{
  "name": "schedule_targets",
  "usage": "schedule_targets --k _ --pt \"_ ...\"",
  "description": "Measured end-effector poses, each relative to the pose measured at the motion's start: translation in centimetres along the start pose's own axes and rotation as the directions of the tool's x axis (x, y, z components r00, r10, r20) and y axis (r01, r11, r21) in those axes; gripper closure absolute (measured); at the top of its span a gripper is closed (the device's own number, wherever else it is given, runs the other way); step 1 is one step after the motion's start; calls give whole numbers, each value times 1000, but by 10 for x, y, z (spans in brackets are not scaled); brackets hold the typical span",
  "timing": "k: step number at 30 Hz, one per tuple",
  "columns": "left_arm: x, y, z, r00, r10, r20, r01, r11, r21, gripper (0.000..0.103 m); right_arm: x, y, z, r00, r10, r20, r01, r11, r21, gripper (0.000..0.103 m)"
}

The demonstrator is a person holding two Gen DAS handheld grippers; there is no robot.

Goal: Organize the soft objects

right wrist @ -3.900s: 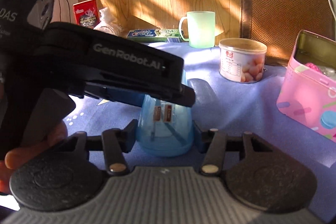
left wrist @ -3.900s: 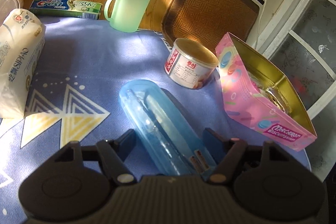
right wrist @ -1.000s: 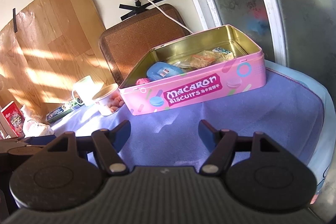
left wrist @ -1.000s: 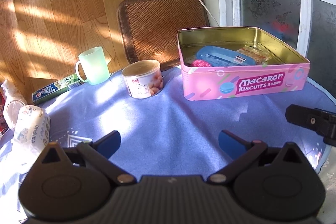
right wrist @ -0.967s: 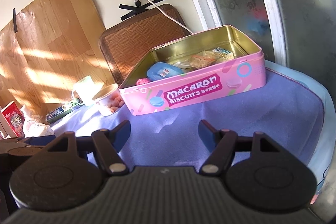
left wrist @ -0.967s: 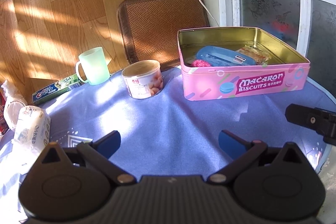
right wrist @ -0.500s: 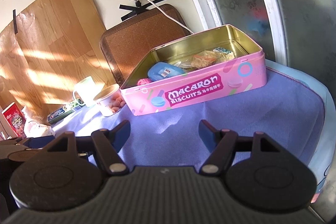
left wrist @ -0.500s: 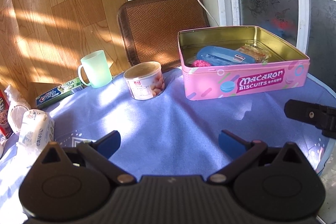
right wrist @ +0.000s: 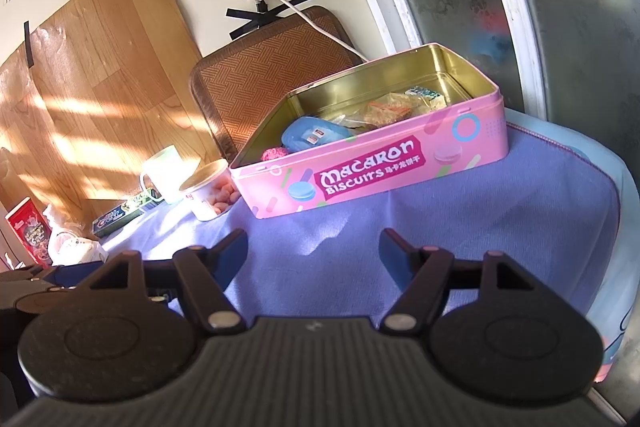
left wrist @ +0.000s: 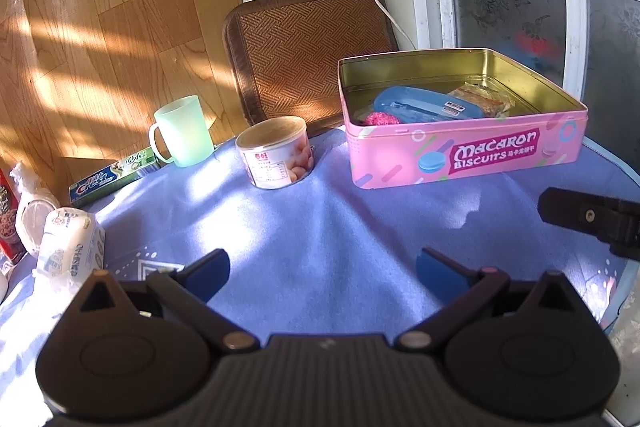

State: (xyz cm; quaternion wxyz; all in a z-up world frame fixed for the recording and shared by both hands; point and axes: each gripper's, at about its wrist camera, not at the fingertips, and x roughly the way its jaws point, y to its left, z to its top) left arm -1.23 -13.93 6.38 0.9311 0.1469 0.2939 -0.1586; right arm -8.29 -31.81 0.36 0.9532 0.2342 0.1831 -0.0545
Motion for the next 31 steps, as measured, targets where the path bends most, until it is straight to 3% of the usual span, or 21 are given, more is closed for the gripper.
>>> schedule_targets --k 21,31 --pt "-3 -3 -2 1000 -9 -1 9 1000 18 0 0 0 -2 1000 4 -7 -4 1000 4 27" --pt "-6 -1 -2 997 -71 7 71 997 5 0 1 0 -2 1000 3 -7 -3 1000 2 27"
